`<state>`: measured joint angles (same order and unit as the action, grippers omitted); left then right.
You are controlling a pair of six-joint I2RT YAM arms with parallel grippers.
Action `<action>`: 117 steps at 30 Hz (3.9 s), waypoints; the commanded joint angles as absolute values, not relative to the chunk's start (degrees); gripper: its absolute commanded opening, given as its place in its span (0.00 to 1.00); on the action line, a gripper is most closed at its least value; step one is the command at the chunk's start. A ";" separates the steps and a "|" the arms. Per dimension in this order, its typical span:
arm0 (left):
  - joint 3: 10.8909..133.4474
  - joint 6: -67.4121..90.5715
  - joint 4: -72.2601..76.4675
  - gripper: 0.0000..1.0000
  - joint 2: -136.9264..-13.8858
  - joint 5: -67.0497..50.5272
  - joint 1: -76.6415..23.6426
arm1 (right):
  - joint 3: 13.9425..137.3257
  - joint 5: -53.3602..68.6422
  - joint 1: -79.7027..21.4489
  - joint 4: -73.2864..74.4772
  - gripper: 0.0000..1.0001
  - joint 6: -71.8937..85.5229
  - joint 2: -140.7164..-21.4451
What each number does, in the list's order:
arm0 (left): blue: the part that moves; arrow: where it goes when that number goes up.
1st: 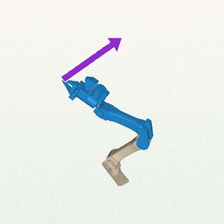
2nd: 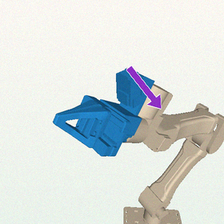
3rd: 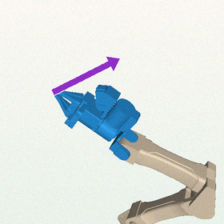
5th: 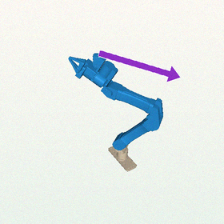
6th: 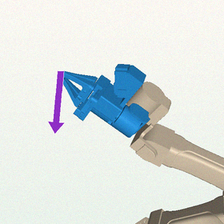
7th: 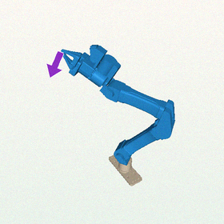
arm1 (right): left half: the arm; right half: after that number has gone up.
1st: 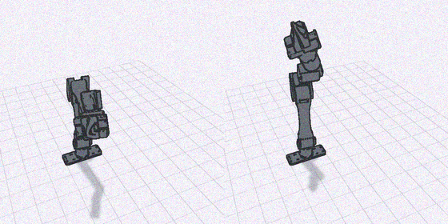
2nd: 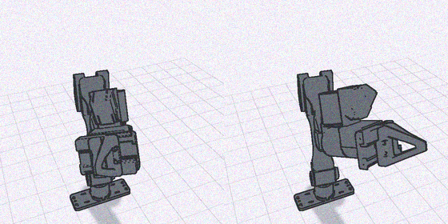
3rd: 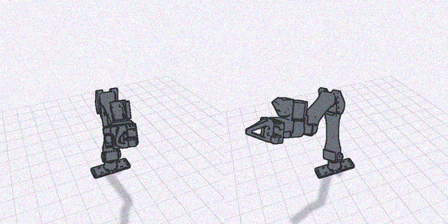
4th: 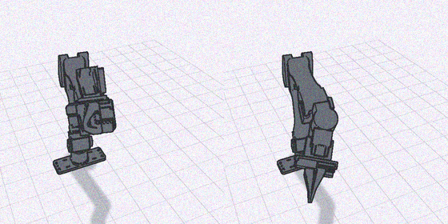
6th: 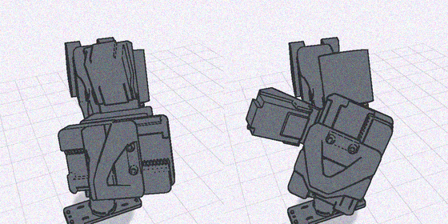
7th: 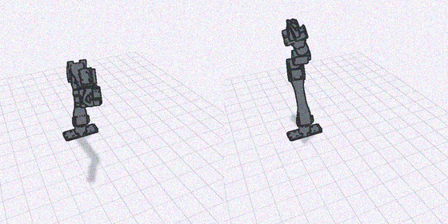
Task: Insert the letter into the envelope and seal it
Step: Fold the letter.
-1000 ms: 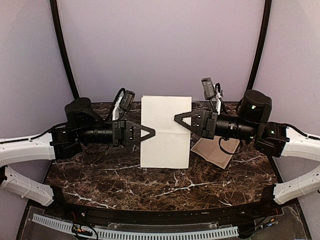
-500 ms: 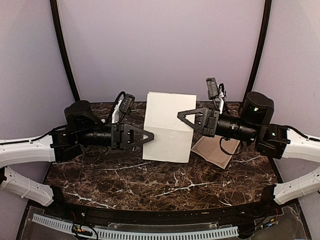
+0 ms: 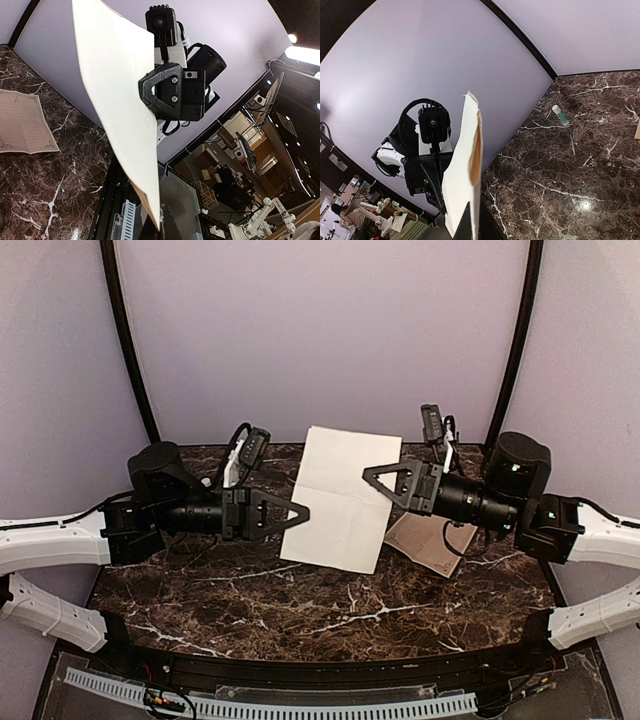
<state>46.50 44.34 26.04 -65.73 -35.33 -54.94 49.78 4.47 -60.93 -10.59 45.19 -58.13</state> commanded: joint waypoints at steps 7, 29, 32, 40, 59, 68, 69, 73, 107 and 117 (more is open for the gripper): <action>46.43 43.88 24.91 0.00 -63.32 -32.54 -54.93 | 49.00 0.20 -60.67 -7.31 0.44 44.74 -53.84; 50.37 39.88 10.16 0.00 -67.20 -31.62 -54.87 | 51.12 -0.93 -60.47 7.15 0.76 30.51 -47.23; 50.81 38.77 9.03 0.00 -67.94 -34.25 -54.92 | 51.45 5.93 -60.55 6.77 0.71 29.15 -50.47; 51.69 36.08 5.87 0.00 -68.66 -40.86 -54.93 | 50.68 14.97 -66.10 1.42 0.69 29.15 -58.97; 51.11 37.27 9.22 0.00 -69.06 -46.59 -54.93 | 51.93 21.30 -68.55 2.30 0.64 27.85 -62.16; 50.89 37.47 10.09 0.00 -69.09 -46.56 -54.98 | 50.02 21.12 -68.53 0.22 0.36 30.24 -61.27; 50.93 37.50 10.14 0.00 -69.09 -46.55 -54.95 | 50.01 21.05 -68.47 0.21 0.35 30.45 -61.54; 50.89 37.38 10.32 0.00 -69.17 -46.65 -54.93 | 50.01 20.59 -68.51 0.26 0.29 30.81 -62.68; 50.92 32.25 6.65 0.86 -62.47 -35.08 -53.54 | 49.61 24.26 -66.72 -3.02 0.00 32.85 -62.60; 52.10 32.37 10.98 0.87 -66.46 -43.82 -55.33 | 50.16 27.69 -66.07 -6.07 0.00 35.87 -63.80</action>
<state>50.13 32.95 7.60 -66.04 -38.72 -54.52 48.12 25.96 -66.83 -2.11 34.39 -63.75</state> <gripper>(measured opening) 0.876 0.004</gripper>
